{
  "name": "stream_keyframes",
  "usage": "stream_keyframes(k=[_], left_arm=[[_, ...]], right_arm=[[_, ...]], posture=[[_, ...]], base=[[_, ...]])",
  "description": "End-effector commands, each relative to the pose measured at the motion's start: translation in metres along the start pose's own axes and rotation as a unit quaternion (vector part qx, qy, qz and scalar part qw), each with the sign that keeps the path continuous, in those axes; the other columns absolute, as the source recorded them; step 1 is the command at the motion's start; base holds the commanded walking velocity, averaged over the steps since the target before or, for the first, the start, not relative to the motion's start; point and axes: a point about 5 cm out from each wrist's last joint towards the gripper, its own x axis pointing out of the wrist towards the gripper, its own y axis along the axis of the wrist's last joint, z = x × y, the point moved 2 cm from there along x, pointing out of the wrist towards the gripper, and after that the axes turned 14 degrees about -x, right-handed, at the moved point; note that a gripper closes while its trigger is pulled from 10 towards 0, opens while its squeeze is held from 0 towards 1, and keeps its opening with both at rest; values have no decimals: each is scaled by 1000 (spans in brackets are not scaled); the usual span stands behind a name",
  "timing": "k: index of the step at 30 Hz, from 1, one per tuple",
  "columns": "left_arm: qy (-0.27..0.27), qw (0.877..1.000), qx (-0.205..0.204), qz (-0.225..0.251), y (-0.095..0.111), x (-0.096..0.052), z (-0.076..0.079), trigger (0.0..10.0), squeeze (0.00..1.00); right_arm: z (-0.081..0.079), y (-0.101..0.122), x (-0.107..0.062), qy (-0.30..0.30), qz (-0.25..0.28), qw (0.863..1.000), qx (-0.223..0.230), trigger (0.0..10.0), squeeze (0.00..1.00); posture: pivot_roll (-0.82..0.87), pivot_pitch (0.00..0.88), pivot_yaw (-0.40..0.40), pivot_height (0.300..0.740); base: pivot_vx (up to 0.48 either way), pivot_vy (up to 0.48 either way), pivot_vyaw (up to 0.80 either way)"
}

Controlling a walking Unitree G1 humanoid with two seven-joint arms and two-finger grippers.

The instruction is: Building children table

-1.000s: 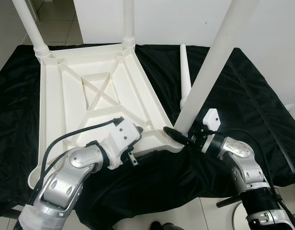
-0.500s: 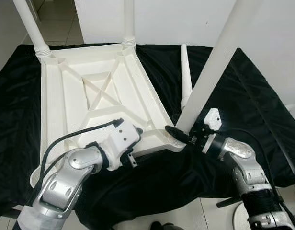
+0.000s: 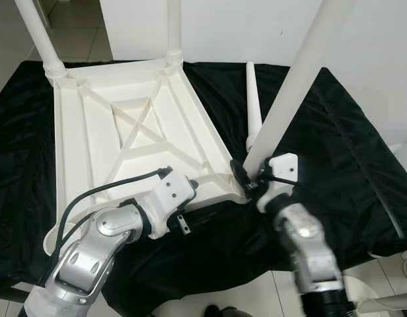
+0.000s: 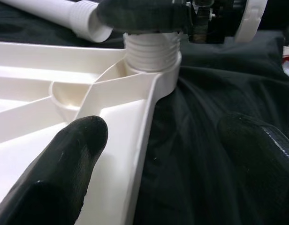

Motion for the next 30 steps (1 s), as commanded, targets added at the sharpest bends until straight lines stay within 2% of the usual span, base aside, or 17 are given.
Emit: stream_keyframes(k=[1,2,6,10,11,17,18,19,21,22,26,30], left_arm=[[-3,1000,-2,-2,0,0,3,10000,0],[-2,1000,-4,-2,-1,0,4,10000,0],[-1,1000,-6,-2,0,1,2,10000,0],[-2,1000,-4,-1,0,1,1,10000,0],[-1,1000,-3,0,1,2,-1,10000,0],[-1,1000,-2,0,2,2,-2,10000,0],[-1,1000,-2,1,2,2,-2,10000,0],[0,1000,-2,1,2,2,-2,10000,0],[0,1000,-2,1,3,2,-2,10000,0],[1,1000,-3,1,3,2,-3,10000,0],[1,1000,-4,2,3,1,-3,10000,0],[-13,1000,-9,9,4,1,1,10000,0]], right_arm=[[9,-8,-4,-31,-21,999,-7,10000,0],[2,-9,-9,-68,-34,997,3,10000,0],[-7,-5,-9,-70,-31,997,28,10000,0],[-8,-3,-9,-64,-25,997,32,10000,0],[-7,0,-9,-58,-17,998,35,10000,1000],[-5,2,-9,-56,-12,998,32,10000,1000],[-4,6,-8,-40,-1,999,27,10000,533],[-2,8,-7,-18,8,1000,24,10000,0],[-2,11,-7,2,18,1000,20,10000,0],[0,14,-8,39,32,999,16,10000,0],[2,14,-9,64,37,997,23,10000,0],[3,13,-8,170,46,984,5,10000,0]], posture=[[116,133,-62,740],[116,133,-62,740],[100,135,-48,740],[98,134,-49,740],[94,136,-44,740],[93,137,-42,740],[93,136,-42,740],[92,138,-41,740],[92,141,-38,740],[95,140,-40,740],[95,140,-40,740],[89,137,-33,740]], base=[[0,0,0],[0,0,0],[0,0,0],[0,0,0],[0,0,0],[0,0,0],[0,0,0],[0,0,0],[0,0,0],[0,0,0],[0,0,0],[0,0,0]])
